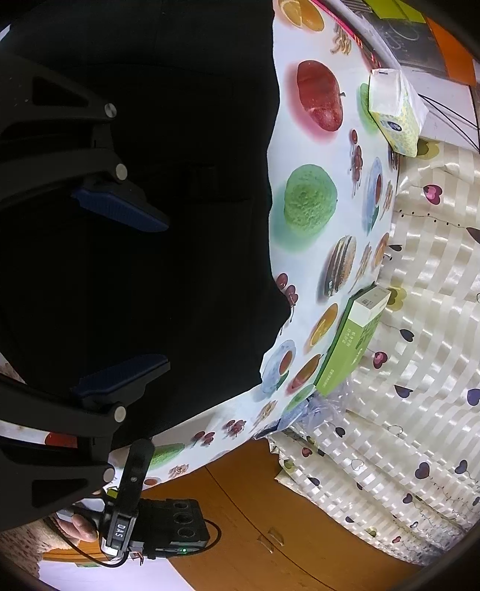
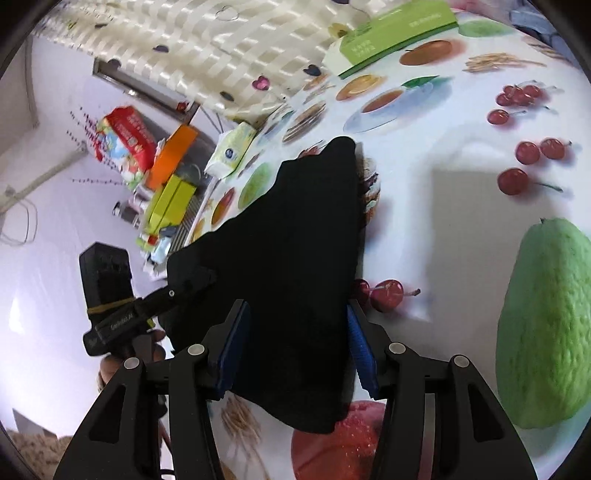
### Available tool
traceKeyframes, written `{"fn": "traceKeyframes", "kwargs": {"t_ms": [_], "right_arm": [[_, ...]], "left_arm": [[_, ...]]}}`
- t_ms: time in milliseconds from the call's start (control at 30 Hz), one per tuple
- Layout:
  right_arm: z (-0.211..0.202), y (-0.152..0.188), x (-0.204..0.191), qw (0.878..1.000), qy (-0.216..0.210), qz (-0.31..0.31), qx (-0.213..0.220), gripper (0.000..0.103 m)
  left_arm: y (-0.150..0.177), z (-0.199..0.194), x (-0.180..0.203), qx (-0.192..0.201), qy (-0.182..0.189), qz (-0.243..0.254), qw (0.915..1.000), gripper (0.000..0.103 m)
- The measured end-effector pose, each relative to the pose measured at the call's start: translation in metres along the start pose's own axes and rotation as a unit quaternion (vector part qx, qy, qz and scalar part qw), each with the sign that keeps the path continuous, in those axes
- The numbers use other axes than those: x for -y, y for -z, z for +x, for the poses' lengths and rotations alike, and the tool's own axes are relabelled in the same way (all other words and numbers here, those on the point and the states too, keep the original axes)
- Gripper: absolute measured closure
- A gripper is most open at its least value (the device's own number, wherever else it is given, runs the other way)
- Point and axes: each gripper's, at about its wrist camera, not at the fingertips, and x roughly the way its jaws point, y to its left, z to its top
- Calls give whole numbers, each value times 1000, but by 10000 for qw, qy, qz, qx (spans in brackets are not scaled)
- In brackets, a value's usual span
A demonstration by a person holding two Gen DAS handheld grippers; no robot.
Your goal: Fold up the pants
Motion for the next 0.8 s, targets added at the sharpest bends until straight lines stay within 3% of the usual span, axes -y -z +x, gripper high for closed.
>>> {"fn": "traceKeyframes", "kwargs": {"t_ms": [167, 267, 400, 667, 800], "right_arm": [[15, -12, -4, 9998, -173, -52, -27, 51], [18, -17, 1, 9998, -186, 83, 51, 59], [16, -16, 10, 9996, 21, 278, 68, 89], [2, -15, 14, 9988, -8, 363, 329, 95], [-14, -15, 21, 9984, 32, 343, 450, 96]], "left_arm": [[1, 0, 2, 28, -40, 98, 9999, 32], [0, 0, 0, 30, 5, 31, 10000, 32], [0, 0, -1, 19, 12, 17, 10000, 32], [1, 3, 6, -2, -168, 37, 9999, 32], [2, 6, 14, -81, -55, 43, 9999, 32]]}}
